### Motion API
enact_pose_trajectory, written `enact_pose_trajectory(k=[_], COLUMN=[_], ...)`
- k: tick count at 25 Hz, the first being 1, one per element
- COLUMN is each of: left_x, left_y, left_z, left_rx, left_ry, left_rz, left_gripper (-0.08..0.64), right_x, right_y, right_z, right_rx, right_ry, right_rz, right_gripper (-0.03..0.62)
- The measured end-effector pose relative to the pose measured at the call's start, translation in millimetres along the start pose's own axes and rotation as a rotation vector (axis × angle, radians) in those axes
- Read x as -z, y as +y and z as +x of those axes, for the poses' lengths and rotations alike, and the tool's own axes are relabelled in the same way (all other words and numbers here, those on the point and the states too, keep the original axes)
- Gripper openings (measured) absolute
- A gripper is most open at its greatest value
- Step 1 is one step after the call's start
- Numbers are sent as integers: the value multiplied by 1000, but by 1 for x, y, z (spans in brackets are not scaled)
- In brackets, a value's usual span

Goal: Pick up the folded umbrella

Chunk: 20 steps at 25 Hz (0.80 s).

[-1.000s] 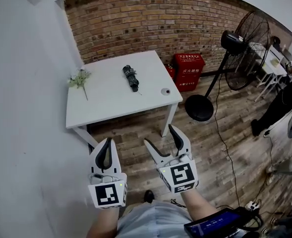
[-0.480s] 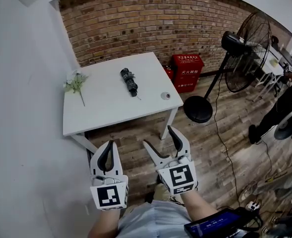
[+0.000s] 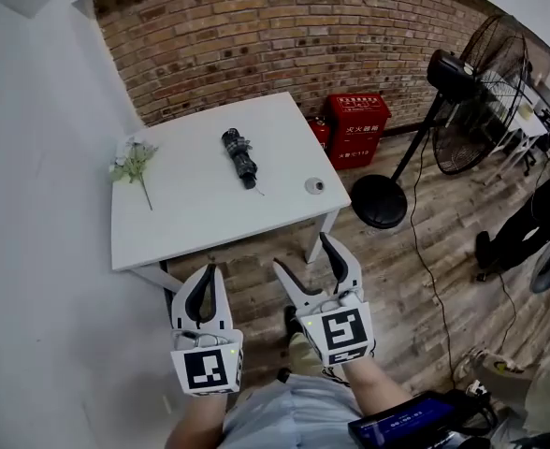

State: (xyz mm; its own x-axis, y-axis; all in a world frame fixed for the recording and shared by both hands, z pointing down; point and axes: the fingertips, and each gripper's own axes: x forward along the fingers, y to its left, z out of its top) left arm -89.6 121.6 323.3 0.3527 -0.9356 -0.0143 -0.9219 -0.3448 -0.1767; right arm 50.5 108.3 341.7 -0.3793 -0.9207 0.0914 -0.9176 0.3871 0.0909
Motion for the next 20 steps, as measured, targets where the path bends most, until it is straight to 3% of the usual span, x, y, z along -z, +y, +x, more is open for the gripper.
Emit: enact_pose_trajectory(k=[11,20], left_x=[16,6], left_y=[15,35], left_z=[116,188], left_rx=[-36,-104], left_ry=[68,81], left_rz=[13,54], left_gripper=[8,8], right_x=[17,4], right_y=[-71,-119], right_z=[101,180], right_rx=[-41,-86], right_ry=[45,3], right_rz=[48,62], right_gripper=[354,351])
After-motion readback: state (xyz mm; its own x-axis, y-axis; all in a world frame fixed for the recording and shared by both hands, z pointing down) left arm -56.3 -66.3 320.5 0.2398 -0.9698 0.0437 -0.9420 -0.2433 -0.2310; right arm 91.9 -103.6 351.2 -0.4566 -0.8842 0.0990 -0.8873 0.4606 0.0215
